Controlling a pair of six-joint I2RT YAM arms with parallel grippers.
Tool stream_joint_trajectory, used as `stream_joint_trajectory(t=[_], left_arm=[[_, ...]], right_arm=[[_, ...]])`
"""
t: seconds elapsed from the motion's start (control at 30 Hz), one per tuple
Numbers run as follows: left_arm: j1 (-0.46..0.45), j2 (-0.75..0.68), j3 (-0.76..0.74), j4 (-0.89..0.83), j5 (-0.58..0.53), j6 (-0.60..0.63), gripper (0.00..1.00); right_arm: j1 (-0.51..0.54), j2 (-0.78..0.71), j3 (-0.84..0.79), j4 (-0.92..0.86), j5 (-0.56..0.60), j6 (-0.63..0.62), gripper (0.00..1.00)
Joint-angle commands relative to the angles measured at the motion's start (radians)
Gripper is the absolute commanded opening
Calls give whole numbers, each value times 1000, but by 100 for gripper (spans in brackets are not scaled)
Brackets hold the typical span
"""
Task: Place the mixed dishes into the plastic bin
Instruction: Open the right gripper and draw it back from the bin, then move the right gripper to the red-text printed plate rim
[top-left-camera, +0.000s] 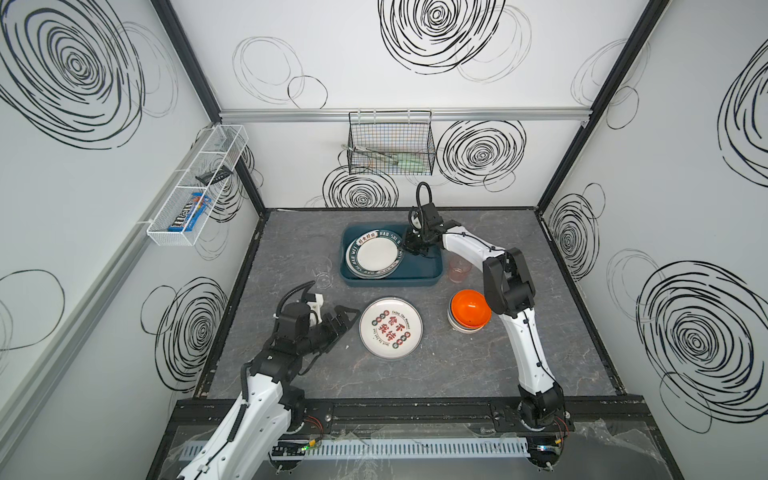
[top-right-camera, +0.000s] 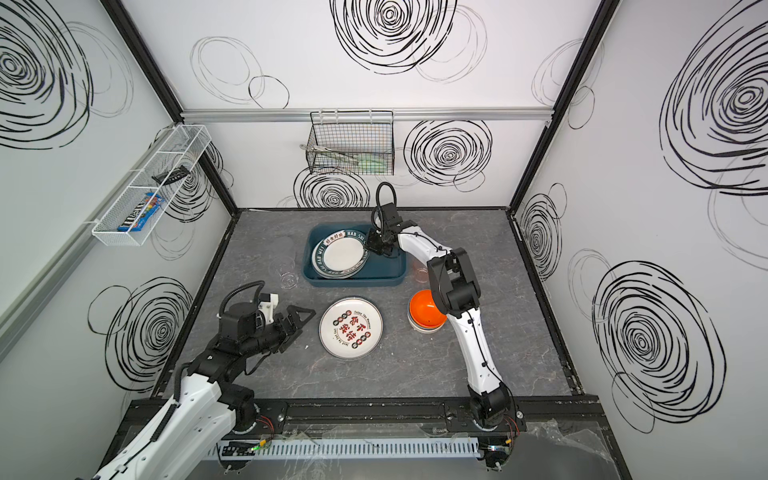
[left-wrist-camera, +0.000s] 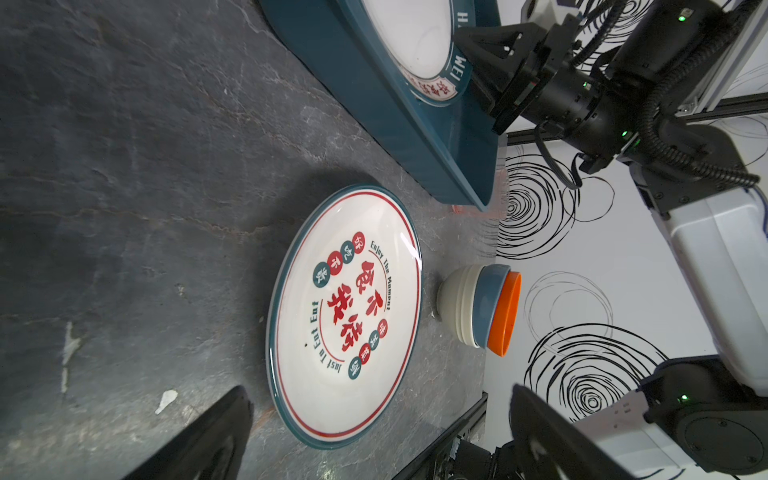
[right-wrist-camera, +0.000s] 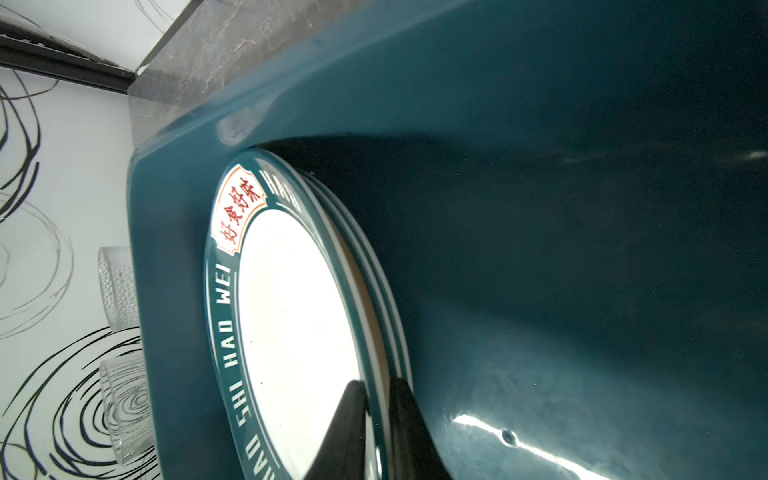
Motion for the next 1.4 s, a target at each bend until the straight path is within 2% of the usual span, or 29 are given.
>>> stream_joint_trajectory(t=[0.0, 0.2, 0.5, 0.8, 1.07, 1.37], left_arm=[[8, -3, -11, 19, -4, 0, 99], [8, -9, -19, 20, -3, -2, 99], [9, -12, -22, 21, -4, -4, 99], [8, -3, -7, 15, -10, 9, 99], [3, 34, 32, -42, -37, 69, 97], [-53, 99, 58, -71, -91, 115, 87]], right_arm=[[9, 3, 29, -44, 54, -23, 18], [21, -6, 34, -68, 118, -53, 23], [33, 3, 66, -88, 115, -68, 34], [35, -78, 61, -147, 158, -105, 36], [37, -335, -178, -95, 169, -132, 40], [35, -655, -559, -11, 16, -171, 40]])
